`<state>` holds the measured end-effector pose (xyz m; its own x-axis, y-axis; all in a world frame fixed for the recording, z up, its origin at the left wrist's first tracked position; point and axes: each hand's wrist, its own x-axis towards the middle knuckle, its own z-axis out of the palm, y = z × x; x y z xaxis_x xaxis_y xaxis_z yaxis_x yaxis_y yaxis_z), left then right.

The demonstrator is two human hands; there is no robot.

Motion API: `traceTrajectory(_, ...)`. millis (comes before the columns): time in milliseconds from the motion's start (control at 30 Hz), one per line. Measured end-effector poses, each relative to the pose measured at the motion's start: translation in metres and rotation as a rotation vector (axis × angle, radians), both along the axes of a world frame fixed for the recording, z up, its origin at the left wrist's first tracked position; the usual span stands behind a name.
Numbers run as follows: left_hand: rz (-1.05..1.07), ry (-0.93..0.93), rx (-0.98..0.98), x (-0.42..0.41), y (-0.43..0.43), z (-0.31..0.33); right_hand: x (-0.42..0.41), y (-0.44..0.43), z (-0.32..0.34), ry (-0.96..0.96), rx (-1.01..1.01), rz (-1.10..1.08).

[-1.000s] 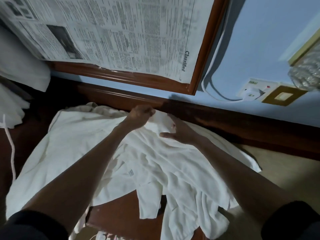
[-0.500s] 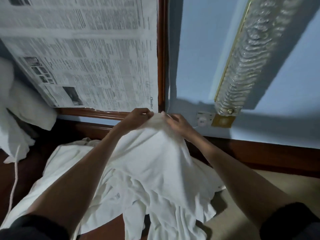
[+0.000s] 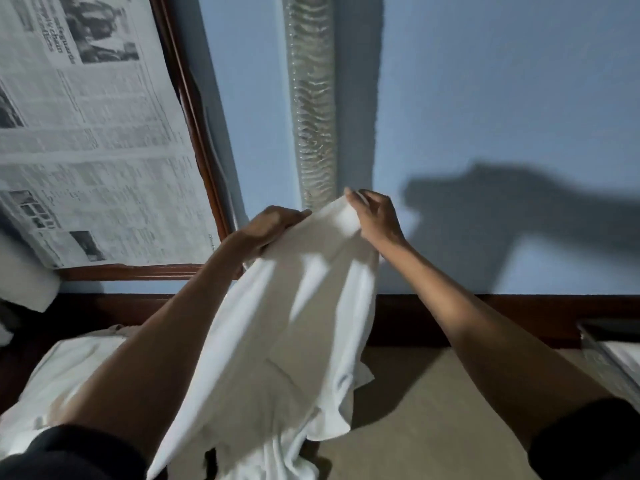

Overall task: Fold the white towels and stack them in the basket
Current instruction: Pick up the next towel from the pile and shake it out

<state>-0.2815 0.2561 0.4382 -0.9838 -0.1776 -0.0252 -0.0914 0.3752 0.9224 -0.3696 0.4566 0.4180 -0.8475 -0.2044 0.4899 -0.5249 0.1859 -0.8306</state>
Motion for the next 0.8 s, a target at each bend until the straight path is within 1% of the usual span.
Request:
traceTrajectory(133, -0.071, -0.013, 0.017, 0.003, 0.083, 0.007, -0.003, 0.093, 0.012, -0.027, -0.048, -0.162)
traceTrajectory(233, -0.139, -0.051, 0.044, 0.003, 0.126, 0.005, -0.01, 0.157, 0.018, -0.116, -0.06, -0.307)
traceTrajectory(300, -0.177, -0.081, 0.025, -0.003, 0.147, 0.001, -0.016, 0.194, 0.02, -0.181, -0.054, -0.384)
traceTrajectory(433, -0.267, -0.117, 0.057, -0.02, 0.186, -0.008, -0.03, 0.257, 0.018, -0.279, -0.012, -0.559)
traceTrajectory(533, -0.317, -0.03, 0.088, -0.039, 0.211, -0.008, -0.037, 0.292, 0.013, -0.314, 0.092, -0.615)
traceTrajectory(567, -0.329, 0.008, 0.101, -0.046, 0.219, -0.006, -0.041, 0.298, 0.01, -0.319, 0.144, -0.594)
traceTrajectory(633, -0.338, 0.054, 0.147, -0.061, 0.231, -0.002, -0.046, 0.306, 0.006, -0.331, 0.231, -0.468)
traceTrajectory(700, -0.367, 0.077, 0.139, -0.078, 0.243, 0.002, -0.048, 0.305, 0.002, -0.351, 0.261, -0.252)
traceTrajectory(800, -0.441, 0.062, 0.084, -0.103, 0.255, 0.001, -0.049, 0.295, -0.004, -0.499, 0.331, 0.077)
